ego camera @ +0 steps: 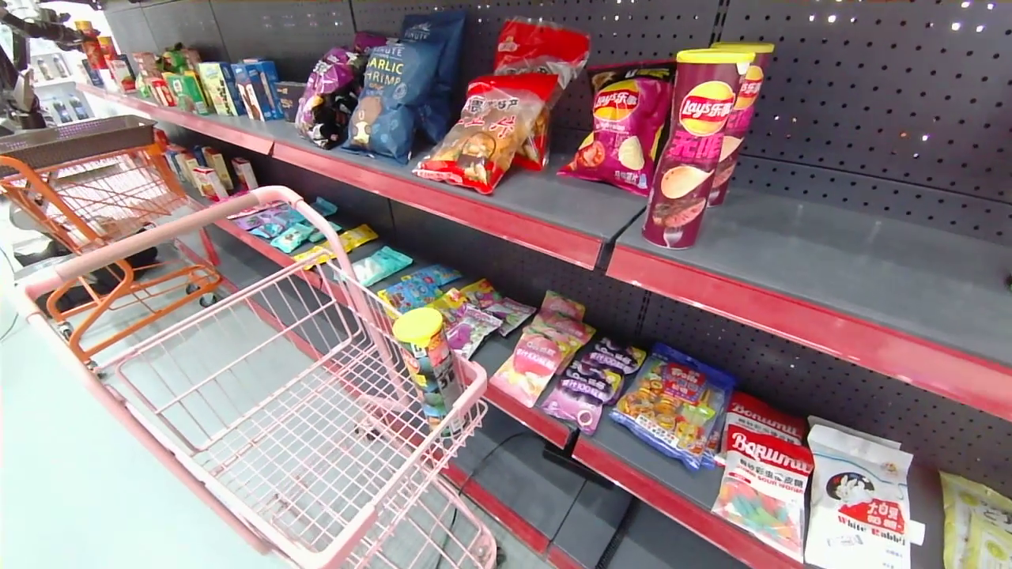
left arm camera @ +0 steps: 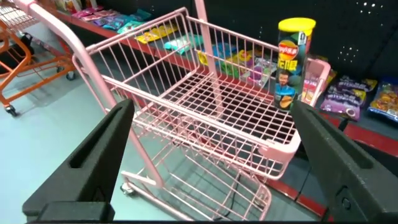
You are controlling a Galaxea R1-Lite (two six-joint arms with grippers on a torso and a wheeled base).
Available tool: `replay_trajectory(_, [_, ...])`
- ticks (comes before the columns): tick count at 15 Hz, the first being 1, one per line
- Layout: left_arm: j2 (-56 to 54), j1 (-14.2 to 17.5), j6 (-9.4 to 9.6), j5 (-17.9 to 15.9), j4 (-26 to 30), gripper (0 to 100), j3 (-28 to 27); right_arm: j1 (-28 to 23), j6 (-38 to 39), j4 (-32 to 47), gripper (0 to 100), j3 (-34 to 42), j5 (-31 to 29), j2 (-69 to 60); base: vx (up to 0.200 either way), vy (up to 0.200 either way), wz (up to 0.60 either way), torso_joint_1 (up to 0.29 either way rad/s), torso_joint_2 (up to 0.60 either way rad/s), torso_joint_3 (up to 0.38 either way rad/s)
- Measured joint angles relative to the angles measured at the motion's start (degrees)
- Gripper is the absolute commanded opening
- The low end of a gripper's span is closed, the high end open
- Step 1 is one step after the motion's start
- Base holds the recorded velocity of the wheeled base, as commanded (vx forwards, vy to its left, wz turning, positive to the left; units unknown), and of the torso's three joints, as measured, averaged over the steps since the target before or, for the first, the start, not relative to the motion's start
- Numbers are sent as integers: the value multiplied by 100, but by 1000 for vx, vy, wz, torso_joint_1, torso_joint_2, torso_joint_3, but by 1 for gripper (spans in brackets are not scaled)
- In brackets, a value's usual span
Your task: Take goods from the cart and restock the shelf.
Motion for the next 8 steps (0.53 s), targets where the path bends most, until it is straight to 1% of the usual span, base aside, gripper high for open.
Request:
replay_trajectory(1, [0, 0, 1, 0, 5, 100, 0, -2, 0, 4, 100, 2, 0, 0, 0, 0, 0, -115, 383, 256])
replay_trajectory(3, [0, 0, 1, 0, 2, 100, 0, 0, 0, 2, 100, 2, 0, 0, 0, 0, 0, -49, 173, 117])
replay_trajectory(8, [21, -7, 39, -7, -29, 100, -22, 0, 2, 2, 100, 0, 0, 0, 0, 0, 0, -7, 26, 16])
